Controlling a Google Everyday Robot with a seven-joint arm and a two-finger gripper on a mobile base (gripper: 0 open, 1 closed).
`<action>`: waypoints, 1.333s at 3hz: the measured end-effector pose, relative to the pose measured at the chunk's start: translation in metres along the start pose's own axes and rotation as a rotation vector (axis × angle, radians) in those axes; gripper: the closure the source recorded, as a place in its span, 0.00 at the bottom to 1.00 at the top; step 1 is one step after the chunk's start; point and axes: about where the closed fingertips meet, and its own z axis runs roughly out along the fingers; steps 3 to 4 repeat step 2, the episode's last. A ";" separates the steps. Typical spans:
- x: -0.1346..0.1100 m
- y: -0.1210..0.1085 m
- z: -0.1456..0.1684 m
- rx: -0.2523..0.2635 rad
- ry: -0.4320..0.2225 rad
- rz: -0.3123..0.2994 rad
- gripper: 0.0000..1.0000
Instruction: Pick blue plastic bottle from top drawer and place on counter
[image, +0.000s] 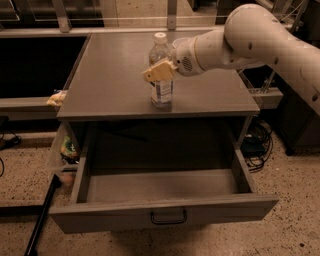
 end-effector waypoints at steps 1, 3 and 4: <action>0.000 0.000 0.000 0.000 0.000 0.000 0.00; 0.000 0.000 0.000 0.000 0.000 0.000 0.00; 0.000 0.000 0.000 0.000 0.000 0.000 0.00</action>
Offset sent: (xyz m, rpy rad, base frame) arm 0.0000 0.0000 0.0000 0.0000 0.0000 0.0000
